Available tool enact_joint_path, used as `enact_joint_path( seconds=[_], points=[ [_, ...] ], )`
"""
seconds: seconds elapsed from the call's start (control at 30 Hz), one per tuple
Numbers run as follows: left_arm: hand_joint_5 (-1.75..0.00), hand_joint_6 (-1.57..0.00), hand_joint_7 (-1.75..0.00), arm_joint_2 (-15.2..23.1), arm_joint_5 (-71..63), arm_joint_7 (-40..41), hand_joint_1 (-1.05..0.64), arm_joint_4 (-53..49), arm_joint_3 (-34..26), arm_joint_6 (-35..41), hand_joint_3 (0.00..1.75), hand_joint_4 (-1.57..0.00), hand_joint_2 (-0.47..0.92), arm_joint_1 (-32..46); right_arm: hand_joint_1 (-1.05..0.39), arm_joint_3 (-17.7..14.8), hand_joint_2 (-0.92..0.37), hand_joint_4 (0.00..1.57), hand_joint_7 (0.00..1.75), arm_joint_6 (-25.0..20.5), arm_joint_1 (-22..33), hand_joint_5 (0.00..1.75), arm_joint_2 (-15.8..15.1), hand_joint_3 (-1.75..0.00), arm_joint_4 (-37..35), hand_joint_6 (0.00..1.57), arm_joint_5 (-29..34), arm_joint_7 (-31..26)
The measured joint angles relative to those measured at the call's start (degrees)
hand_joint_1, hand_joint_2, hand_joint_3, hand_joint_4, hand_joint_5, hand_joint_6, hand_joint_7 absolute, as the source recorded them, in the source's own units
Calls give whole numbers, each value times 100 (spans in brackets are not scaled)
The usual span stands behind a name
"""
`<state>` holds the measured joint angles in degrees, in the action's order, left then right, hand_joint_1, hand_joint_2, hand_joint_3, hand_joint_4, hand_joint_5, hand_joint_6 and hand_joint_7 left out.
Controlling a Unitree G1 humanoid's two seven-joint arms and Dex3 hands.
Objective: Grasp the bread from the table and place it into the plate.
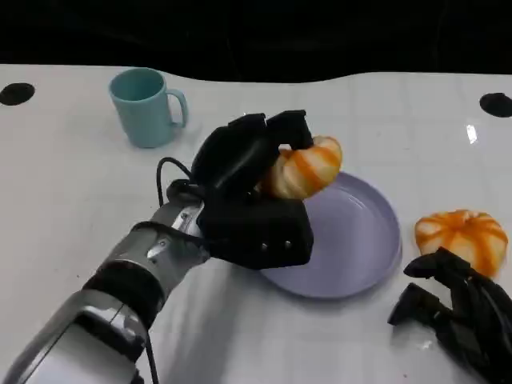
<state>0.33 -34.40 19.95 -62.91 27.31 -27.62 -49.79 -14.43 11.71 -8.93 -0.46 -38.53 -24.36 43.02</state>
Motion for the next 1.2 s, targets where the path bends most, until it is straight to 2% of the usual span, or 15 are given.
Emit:
enact_joint_path(
  seconds=[0.17,0.37,0.47,0.5,0.57,0.6,0.63,0.67,0.7,0.73,0.77,0.83,0.93,1.2],
  points=[
    [-175,-71,-175,-310,-112,-274,-18,-268,145,323,122,-91,52,-265,-52,-24,-92,67,115,-39,-8,148,-1,-20,-8,62,-24,46],
    [-175,-63,-174,-479,-273,-411,-18,-475,350,556,100,-87,58,-494,-52,-28,-92,68,116,-45,-19,148,21,-20,-16,63,-28,96],
    [-175,-63,-158,-498,-311,-590,-18,-550,381,577,85,-79,65,-507,-51,-36,-92,67,116,-43,-19,148,27,-21,-15,62,-28,81],
    [-171,-69,-123,-498,-303,-695,-18,-570,377,579,73,-73,68,-508,-50,-37,-92,67,116,-43,-19,148,28,-21,-15,62,-28,80],
    [-166,-74,-76,-498,-287,-906,-21,-584,371,605,50,-67,77,-512,-50,-37,-92,67,116,-46,-19,148,26,-21,-15,61,-28,80],
    [-155,-74,-53,-497,-279,-999,-25,-587,370,628,37,-61,84,-519,-50,-38,-92,66,116,-46,-18,148,26,-21,-15,61,-29,83],
    [-142,-73,-32,-497,-274,-1118,-29,-588,371,670,29,-57,89,-535,-50,-38,-92,66,116,-47,-19,148,25,-21,-15,61,-30,85],
    [-137,-73,-24,-494,-270,-1246,-30,-589,372,716,26,-55,90,-556,-50,-38,-92,66,116,-47,-18,148,25,-21,-15,61,-31,87],
    [-135,-73,-20,-492,-266,-1366,-31,-588,373,770,25,-55,91,-581,-50,-38,-92,66,116,-47,-18,148,25,-21,-15,61,-33,88],
    [-95,-60,-10,-489,-257,-1464,-42,-588,373,809,32,-44,92,-601,-52,-37,-92,66,116,-48,-18,149,25,-21,-15,61,-34,88],
    [-76,-56,-6,-481,-258,-1565,-46,-587,393,844,35,-42,92,-619,-52,-34,-92,66,117,-48,-17,149,25,-21,-11,61,-30,87],
    [-40,-38,-1,-448,-352,-1827,-68,-586,494,923,48,-27,92,-667,-52,-26,-92,65,118,-47,-14,149,25,-22,0,61,-18,71],
    [-26,-29,0,-374,-435,-2178,-87,-586,650,1038,60,-17,92,-777,-52,-24,-92,65,119,-37,-13,150,26,-22,2,60,-9,64],
    [-23,-27,0,-308,-559,-2370,-91,-565,773,1152,63,-15,92,-852,-52,2,-92,65,121,75,5,150,38,-23,2,59,18,-22]
  ],
)
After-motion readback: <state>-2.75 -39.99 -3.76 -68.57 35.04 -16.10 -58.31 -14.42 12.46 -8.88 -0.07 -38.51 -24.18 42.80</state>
